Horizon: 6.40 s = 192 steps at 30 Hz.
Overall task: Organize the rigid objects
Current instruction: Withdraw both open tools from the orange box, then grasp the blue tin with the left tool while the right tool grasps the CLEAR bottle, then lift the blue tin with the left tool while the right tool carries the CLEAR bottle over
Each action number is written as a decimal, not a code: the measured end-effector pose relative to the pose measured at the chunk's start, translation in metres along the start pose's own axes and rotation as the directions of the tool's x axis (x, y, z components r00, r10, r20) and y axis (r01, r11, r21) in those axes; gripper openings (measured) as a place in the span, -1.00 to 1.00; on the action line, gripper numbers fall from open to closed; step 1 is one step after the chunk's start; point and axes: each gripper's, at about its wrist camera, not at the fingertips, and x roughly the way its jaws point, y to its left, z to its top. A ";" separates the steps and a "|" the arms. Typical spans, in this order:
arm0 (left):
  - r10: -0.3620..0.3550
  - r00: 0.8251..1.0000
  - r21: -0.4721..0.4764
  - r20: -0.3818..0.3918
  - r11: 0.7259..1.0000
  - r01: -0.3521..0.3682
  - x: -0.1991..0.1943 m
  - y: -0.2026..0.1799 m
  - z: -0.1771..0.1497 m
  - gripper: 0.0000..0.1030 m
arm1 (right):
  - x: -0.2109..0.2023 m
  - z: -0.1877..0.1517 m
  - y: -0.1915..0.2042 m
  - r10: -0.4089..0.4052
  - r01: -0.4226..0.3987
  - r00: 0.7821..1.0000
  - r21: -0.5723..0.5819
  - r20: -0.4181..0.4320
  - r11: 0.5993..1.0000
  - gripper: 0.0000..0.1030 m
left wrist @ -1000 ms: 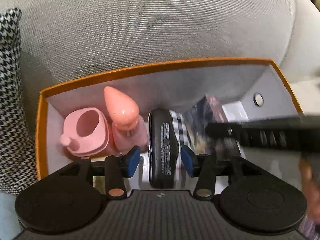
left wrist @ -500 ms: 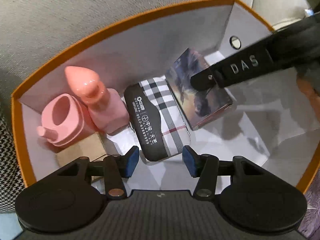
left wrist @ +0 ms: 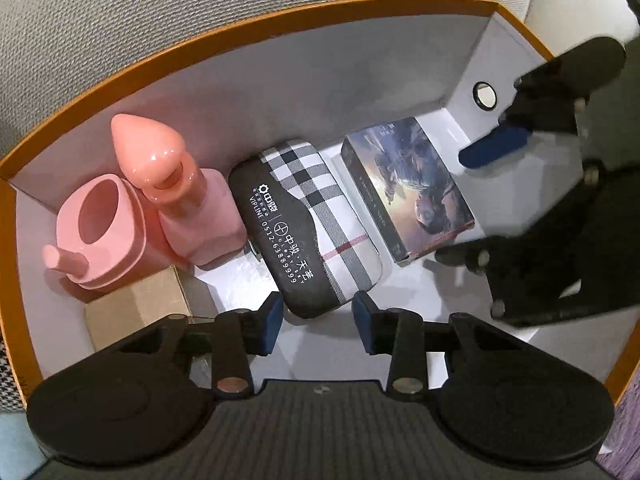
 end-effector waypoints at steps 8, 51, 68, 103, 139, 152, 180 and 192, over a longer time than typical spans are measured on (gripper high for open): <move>0.002 1.000 0.001 0.021 1.000 -0.002 -0.005 0.003 -0.009 -0.15 | 0.012 0.001 0.017 -0.051 0.052 0.999 -0.185 0.010 0.981 0.02; 0.103 0.754 -0.187 0.648 0.982 0.027 -0.177 -0.060 -0.200 0.28 | -0.127 -0.166 0.131 -0.144 0.001 0.733 0.211 0.665 0.978 0.15; -0.095 0.924 -0.332 0.372 0.915 0.227 -0.099 -0.069 -0.285 0.19 | -0.030 -0.260 0.192 -0.100 -0.129 0.913 0.513 0.395 0.849 -0.13; -0.117 0.943 -0.366 0.312 0.901 0.233 -0.058 -0.073 -0.312 -0.55 | 0.023 -0.224 0.170 0.150 -0.396 0.895 0.591 0.421 0.703 -0.12; -0.075 0.891 -0.489 0.448 0.814 0.314 -0.084 -0.025 -0.317 -0.65 | -0.001 -0.196 0.199 0.092 -0.285 0.912 0.455 0.400 0.844 -0.21; -0.012 0.745 -0.345 0.667 0.882 0.322 -0.157 -0.040 -0.301 -0.73 | -0.070 -0.202 0.209 -0.029 -0.223 0.820 0.366 0.572 0.904 -0.28; -0.146 0.739 -0.103 0.658 0.954 0.280 -0.170 0.005 -0.138 -0.73 | -0.096 -0.075 0.056 -0.135 0.013 0.936 0.353 0.325 0.935 -0.28; -0.191 0.779 -0.112 0.598 0.942 0.317 -0.121 0.022 -0.109 -0.73 | -0.023 -0.016 0.022 -0.154 0.077 0.975 0.407 0.161 0.910 -0.30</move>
